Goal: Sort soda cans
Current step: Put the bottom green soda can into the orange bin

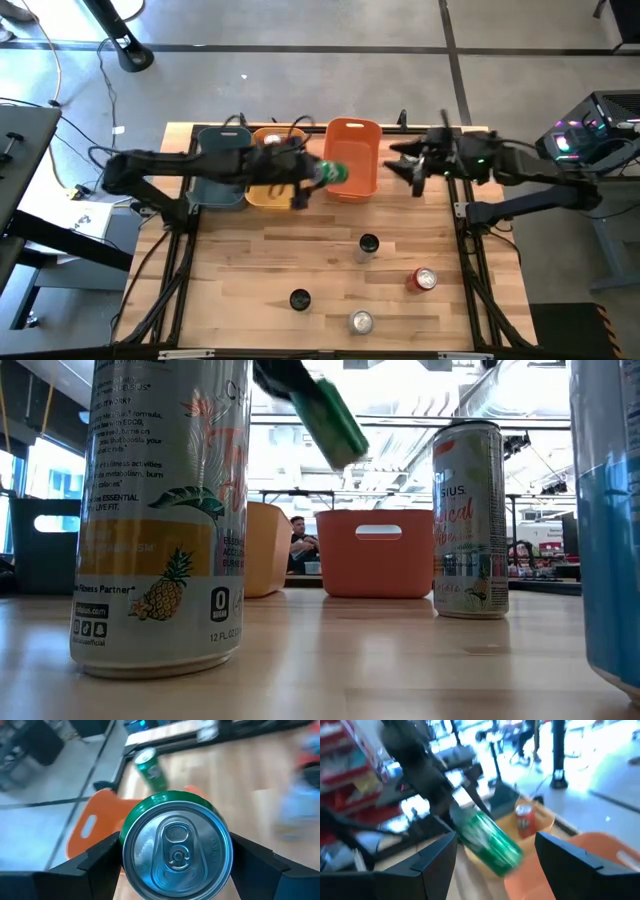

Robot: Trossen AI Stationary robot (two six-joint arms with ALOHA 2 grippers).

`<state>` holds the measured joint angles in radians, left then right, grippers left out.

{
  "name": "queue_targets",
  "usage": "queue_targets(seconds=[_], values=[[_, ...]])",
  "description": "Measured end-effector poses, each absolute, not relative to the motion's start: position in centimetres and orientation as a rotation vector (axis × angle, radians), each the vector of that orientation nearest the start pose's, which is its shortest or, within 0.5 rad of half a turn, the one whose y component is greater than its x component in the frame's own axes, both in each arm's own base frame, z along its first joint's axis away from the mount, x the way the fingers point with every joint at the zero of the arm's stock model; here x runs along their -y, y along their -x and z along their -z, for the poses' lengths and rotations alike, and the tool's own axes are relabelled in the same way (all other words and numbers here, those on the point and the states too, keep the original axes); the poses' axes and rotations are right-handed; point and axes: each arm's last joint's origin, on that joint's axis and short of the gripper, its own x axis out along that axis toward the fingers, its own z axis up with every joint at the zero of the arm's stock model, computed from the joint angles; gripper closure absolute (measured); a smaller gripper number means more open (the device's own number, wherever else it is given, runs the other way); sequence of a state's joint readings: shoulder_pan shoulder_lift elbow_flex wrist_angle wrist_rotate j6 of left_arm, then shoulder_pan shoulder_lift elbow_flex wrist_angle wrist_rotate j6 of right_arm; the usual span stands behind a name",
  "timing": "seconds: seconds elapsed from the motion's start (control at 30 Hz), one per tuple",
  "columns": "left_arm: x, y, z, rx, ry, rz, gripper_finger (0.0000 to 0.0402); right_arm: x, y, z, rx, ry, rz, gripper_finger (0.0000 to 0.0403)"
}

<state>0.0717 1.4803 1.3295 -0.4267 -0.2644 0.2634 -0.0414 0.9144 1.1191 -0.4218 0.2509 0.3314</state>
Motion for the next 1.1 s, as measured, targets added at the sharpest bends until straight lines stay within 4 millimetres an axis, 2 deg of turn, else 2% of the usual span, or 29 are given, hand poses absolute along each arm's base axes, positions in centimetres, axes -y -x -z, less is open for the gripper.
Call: queue_targets(seconds=[0.2,0.4,0.6,0.83,1.1], values=[[-7.2,-37.1,-30.3,-0.772,-0.31,-0.293,0.0111,1.5,-16.5,-41.0,-0.119,-0.325,0.351,0.0139],[-8.4,-39.3,-27.9,-0.95,-0.268,-0.212,0.0111,1.5,-16.6,-40.3,-0.18,-0.333,0.363,0.0139],[-8.4,-39.3,-26.7,-1.078,-0.231,-0.194,0.0111,1.5,-17.3,-40.0,-0.206,-0.328,0.366,0.0139],[-8.1,-38.7,-26.3,-1.147,-0.154,-0.196,0.0111,1.5,-18.0,-39.6,-0.23,-0.325,0.367,0.0139],[-6.4,-38.0,-26.0,-1.232,-0.041,-0.155,0.0111,1.5,-18.5,-39.3,-0.251,-0.324,0.362,0.0139]])
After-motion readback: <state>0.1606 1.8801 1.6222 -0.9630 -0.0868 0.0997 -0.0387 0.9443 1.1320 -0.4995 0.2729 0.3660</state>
